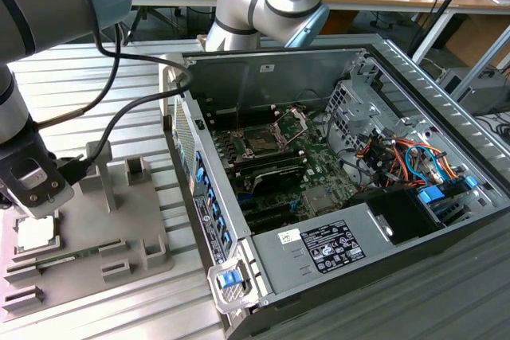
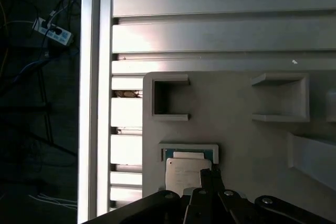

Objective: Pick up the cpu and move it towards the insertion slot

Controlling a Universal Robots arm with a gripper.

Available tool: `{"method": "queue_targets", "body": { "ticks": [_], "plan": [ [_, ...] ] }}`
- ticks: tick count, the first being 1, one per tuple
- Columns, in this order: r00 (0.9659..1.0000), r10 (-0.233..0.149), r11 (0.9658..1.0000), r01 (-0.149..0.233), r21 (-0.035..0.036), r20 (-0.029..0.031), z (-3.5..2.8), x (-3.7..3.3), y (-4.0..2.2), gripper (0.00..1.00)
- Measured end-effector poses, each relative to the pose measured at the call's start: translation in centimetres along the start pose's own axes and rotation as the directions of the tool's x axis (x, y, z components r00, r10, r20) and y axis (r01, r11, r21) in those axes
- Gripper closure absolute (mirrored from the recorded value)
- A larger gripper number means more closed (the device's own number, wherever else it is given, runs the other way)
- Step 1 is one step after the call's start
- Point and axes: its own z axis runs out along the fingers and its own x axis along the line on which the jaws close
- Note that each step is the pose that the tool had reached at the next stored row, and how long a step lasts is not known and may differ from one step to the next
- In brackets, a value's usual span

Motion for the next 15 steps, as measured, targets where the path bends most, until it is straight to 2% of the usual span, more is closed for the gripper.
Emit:
{"method": "queue_targets", "body": {
  "ticks": [15],
  "plan": [
    [1.0000,0.000,1.0000,0.000,0.0000,0.0000,0.40,0.05,-0.33,0.89]
  ]
}}
